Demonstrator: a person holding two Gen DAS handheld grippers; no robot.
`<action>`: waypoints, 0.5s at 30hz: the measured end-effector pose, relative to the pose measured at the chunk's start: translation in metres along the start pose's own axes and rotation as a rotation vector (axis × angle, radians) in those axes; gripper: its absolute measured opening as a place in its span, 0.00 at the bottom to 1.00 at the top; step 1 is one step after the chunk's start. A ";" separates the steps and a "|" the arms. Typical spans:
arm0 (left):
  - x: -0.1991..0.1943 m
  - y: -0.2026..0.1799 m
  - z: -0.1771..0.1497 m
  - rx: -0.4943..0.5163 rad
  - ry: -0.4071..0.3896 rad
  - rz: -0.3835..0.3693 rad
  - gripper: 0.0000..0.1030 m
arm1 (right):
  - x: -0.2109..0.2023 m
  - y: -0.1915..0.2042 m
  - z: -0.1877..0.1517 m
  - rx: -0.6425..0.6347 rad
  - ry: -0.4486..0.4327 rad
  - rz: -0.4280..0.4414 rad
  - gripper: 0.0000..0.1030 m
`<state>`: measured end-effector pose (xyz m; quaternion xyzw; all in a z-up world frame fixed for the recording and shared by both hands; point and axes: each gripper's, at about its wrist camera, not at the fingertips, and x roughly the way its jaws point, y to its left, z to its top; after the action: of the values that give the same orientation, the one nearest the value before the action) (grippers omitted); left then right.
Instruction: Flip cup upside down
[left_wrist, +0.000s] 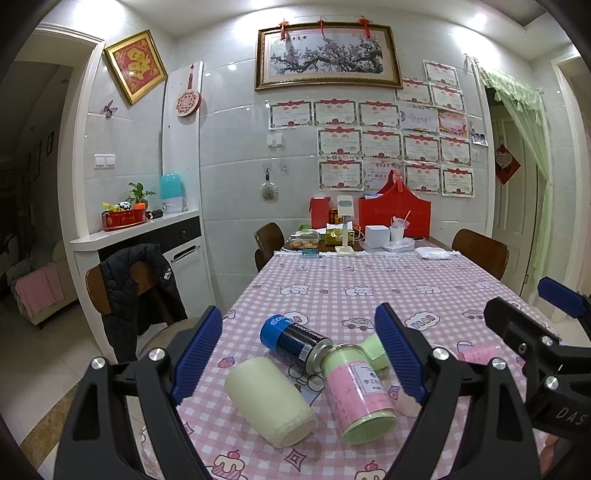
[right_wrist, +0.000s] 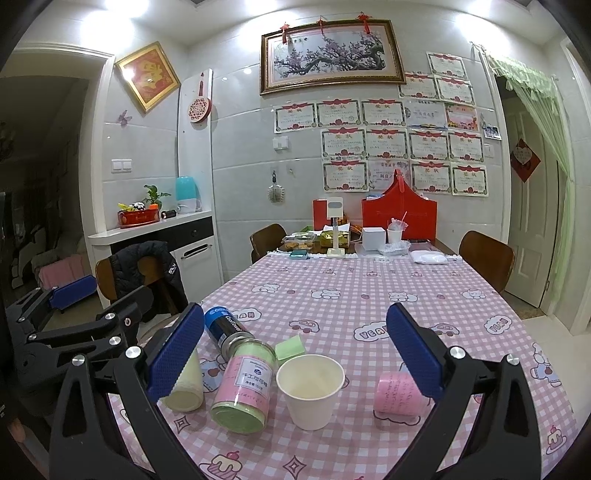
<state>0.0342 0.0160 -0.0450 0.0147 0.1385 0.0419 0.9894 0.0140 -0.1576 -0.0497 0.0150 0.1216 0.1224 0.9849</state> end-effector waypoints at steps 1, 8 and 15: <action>0.002 0.000 0.000 -0.002 0.004 -0.002 0.81 | 0.001 0.000 0.000 0.002 0.002 -0.001 0.92; 0.015 0.001 -0.001 -0.004 0.015 -0.002 0.81 | 0.010 -0.004 -0.002 0.018 0.009 -0.015 0.92; 0.035 0.002 -0.005 -0.011 0.047 -0.014 0.81 | 0.028 -0.006 -0.003 0.027 0.018 -0.045 0.92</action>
<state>0.0658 0.0215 -0.0592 0.0071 0.1617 0.0360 0.9862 0.0408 -0.1568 -0.0599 0.0246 0.1325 0.0989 0.9859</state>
